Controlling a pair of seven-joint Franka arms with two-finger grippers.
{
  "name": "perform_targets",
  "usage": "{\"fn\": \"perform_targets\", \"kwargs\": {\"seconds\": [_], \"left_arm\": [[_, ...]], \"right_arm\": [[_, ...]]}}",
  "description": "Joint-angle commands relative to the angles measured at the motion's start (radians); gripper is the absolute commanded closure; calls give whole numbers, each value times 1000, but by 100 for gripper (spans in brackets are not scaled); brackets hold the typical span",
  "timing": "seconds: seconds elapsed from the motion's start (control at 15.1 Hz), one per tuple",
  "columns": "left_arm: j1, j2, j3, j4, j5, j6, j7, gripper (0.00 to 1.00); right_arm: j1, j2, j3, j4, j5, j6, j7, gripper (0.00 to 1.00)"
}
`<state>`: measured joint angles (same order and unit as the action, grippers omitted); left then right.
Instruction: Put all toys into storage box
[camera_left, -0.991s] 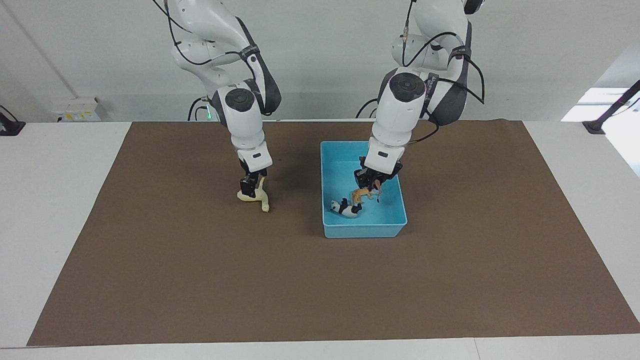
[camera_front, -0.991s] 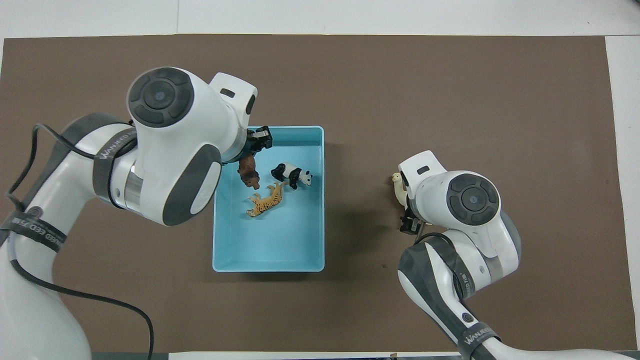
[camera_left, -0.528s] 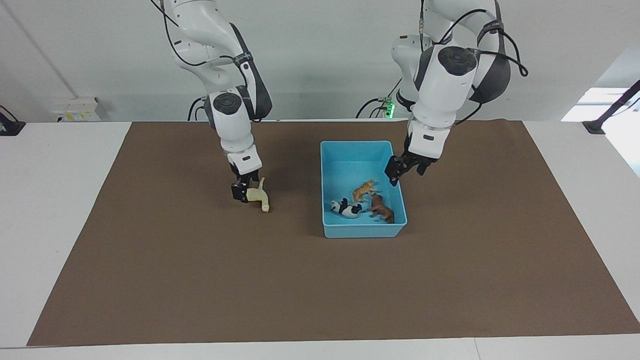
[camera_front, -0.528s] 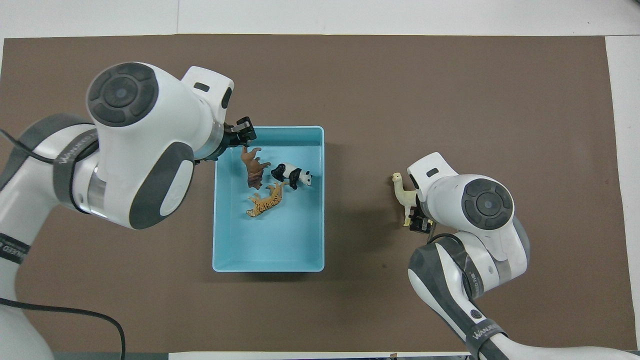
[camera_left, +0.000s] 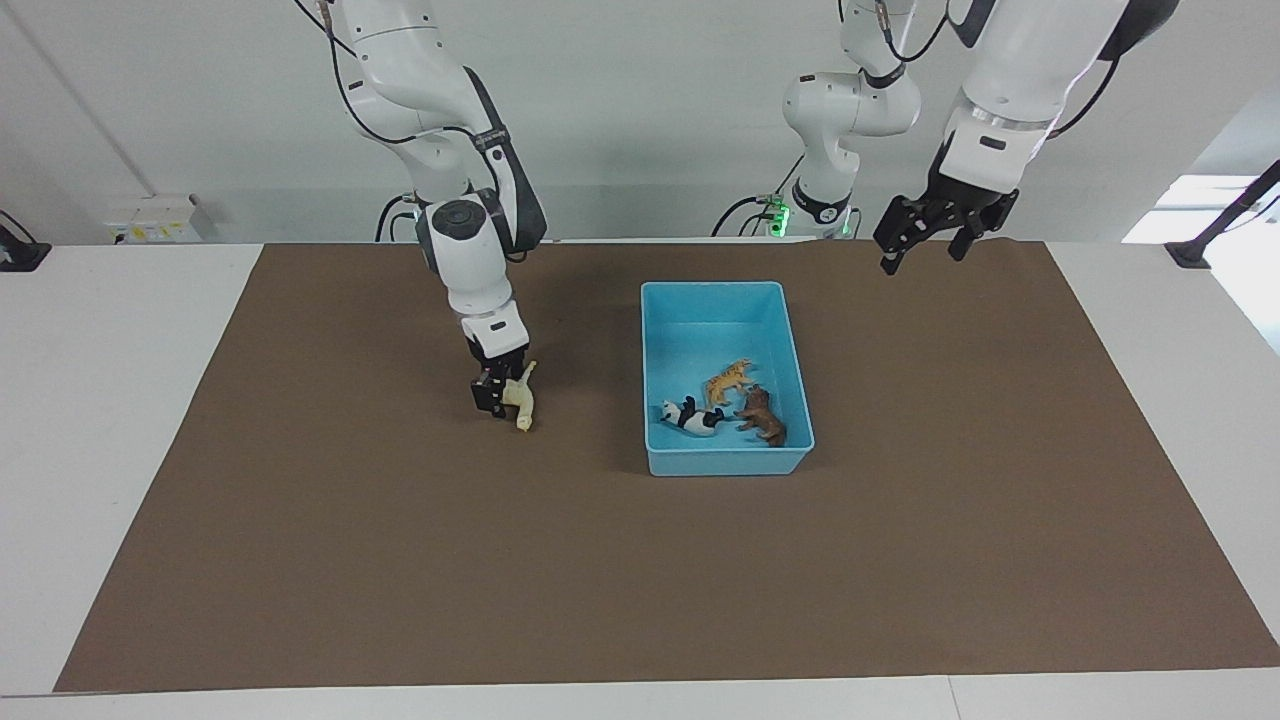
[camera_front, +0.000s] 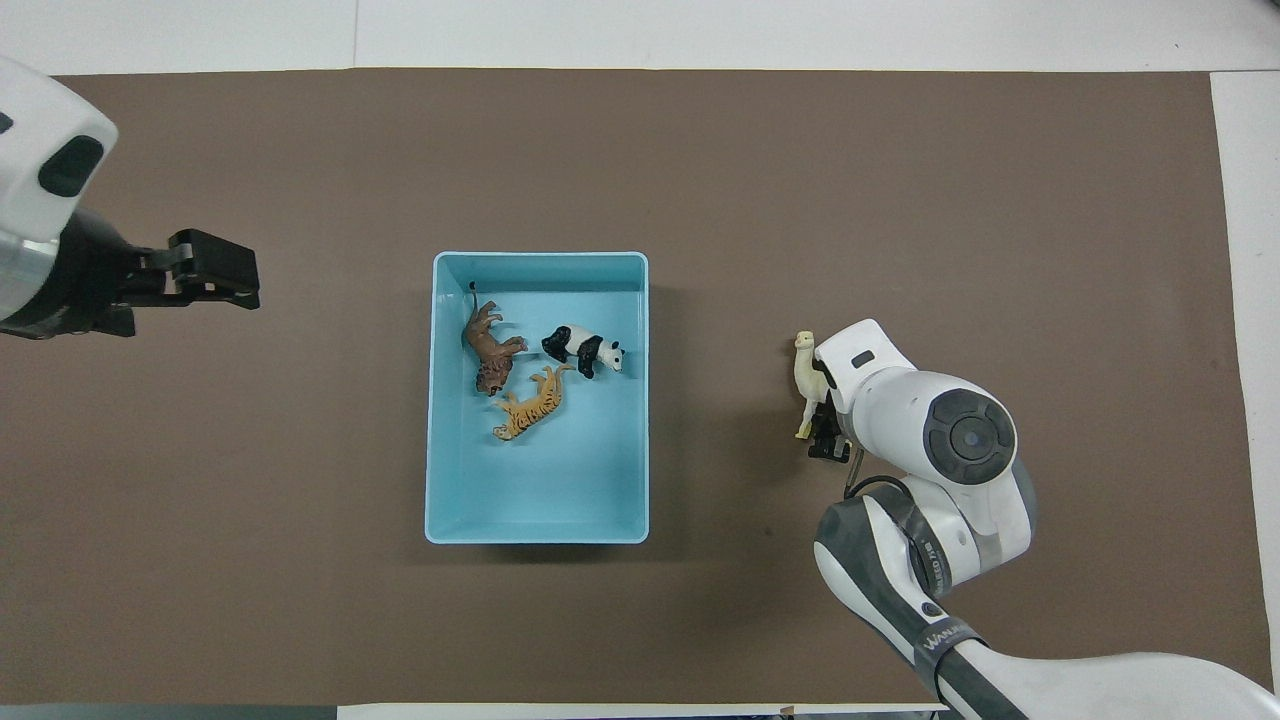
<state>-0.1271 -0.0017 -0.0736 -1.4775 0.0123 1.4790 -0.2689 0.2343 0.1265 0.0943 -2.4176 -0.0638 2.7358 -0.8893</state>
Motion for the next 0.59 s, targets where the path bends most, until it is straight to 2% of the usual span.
{"fn": "perform_targets", "kwargs": {"seconds": [0.0, 0.13, 0.26, 0.4, 0.53], "left_arm": [[23, 49, -18, 79, 29, -46, 108, 0], [17, 49, -15, 78, 26, -48, 108, 0], [-28, 45, 20, 71, 34, -43, 123, 0], [-2, 48, 15, 75, 34, -66, 146, 0], [4, 48, 11, 74, 25, -60, 149, 0]], "right_arm": [[-1, 7, 2, -1, 4, 13, 33, 100], [20, 1, 2, 5, 6, -28, 64, 100], [48, -10, 1, 78, -1, -161, 110, 100], [57, -15, 2, 245, -13, -418, 174, 100], [83, 1, 4, 461, -14, -673, 236, 100]]}}
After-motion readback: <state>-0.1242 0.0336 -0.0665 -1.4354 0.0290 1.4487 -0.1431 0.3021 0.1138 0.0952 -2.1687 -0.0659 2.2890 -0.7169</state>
